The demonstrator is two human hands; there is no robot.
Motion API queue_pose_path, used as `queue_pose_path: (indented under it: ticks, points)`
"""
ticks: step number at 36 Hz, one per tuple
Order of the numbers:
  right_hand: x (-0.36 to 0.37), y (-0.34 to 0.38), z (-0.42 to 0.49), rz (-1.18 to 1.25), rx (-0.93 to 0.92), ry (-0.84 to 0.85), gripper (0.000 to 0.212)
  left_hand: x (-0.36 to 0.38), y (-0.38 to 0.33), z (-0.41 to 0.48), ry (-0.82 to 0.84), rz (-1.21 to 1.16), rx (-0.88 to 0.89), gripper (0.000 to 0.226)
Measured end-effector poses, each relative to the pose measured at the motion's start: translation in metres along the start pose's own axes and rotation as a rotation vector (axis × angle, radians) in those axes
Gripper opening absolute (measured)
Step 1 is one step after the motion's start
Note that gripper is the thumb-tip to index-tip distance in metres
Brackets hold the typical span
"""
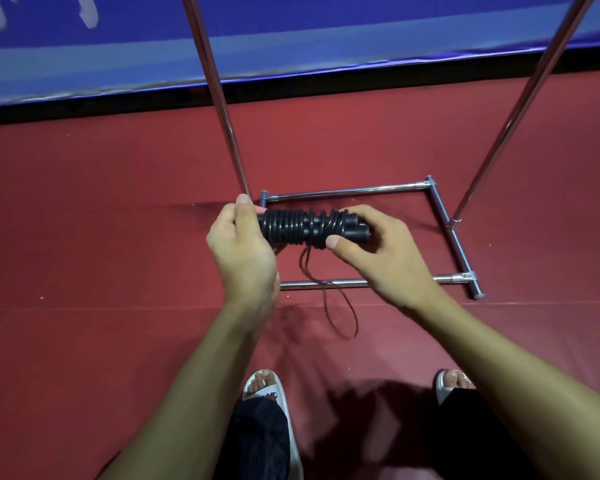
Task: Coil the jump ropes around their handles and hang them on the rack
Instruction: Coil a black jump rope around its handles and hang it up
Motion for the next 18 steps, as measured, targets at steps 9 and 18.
queue_pose_path:
  ticks: [9, 18]
  points:
    - [0.014, -0.007, -0.007, -0.023, 0.107, 0.048, 0.040, 0.000, 0.006, -0.001, 0.002, -0.067, -0.057, 0.040]
    - [0.025, -0.007, -0.013, 0.658, 0.323, 0.046, 0.020, 0.008, 0.004, -0.011, 0.005, -0.121, -0.114, 0.035]
Point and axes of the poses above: each hand's wrist, its own z-axis towards the middle knuckle, its own x-axis out of the palm, y = z × x, the point moved 8 cm from there along z, towards the middle knuckle, and after that the axes turned 8 degrees about x, right-handed, at the moved point
